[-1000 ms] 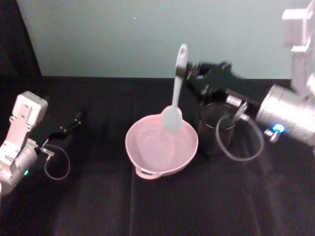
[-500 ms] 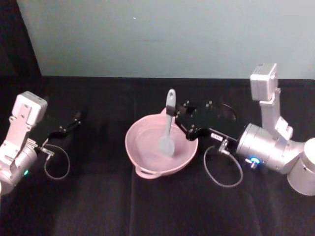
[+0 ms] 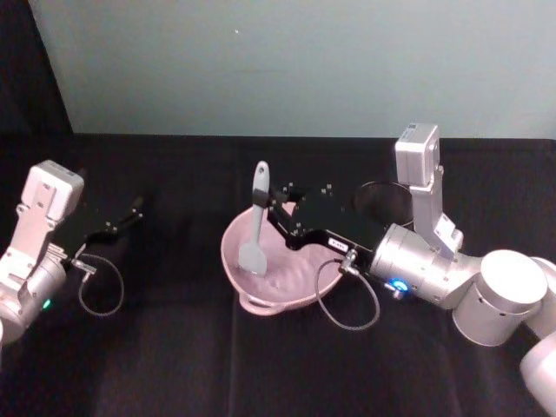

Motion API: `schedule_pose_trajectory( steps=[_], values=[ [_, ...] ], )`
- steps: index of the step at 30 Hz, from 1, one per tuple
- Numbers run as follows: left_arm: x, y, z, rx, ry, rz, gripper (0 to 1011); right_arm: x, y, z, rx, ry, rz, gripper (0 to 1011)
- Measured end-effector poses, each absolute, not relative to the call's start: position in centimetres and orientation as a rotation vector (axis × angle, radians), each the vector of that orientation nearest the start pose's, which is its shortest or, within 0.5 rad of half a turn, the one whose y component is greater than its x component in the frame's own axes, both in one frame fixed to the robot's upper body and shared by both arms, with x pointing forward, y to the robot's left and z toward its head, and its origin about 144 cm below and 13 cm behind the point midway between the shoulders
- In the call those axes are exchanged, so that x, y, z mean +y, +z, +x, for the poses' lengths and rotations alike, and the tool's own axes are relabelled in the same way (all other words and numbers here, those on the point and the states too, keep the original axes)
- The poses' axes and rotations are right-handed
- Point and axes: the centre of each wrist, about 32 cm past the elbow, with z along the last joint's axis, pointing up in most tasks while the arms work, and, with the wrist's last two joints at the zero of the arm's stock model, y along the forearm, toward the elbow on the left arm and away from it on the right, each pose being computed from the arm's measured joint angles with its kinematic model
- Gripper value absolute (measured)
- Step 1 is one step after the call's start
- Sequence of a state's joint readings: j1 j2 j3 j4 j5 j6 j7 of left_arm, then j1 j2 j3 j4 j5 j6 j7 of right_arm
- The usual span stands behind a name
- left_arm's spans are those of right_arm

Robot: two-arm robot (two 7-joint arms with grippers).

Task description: Use the one hand to pick up the spoon and stir the clear water in the bowl.

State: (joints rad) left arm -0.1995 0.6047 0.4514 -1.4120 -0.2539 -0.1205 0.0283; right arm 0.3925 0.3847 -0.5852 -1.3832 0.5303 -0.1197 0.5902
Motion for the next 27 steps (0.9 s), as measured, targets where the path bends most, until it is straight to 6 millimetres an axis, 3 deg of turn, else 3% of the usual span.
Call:
schedule_pose_trajectory(
  steps=[6, 15, 22, 27],
  values=[
    [31.0, 114.0, 48.9, -0.285, 1.248, 0.304, 1011, -19.2, 117.2, 54.5, -0.119, -0.609, 0.076, 114],
    [31.0, 114.0, 48.9, -0.285, 1.248, 0.304, 1011, -20.4, 117.3, 55.5, -0.197, -0.716, 0.040, 113],
    [31.0, 114.0, 48.9, -0.285, 1.248, 0.304, 1011, -22.1, 118.2, 54.0, -0.197, -0.725, -0.009, 113],
    [31.0, 114.0, 48.9, -0.285, 1.248, 0.304, 1011, -22.6, 118.8, 51.6, -0.154, -0.672, -0.004, 113]
  ],
)
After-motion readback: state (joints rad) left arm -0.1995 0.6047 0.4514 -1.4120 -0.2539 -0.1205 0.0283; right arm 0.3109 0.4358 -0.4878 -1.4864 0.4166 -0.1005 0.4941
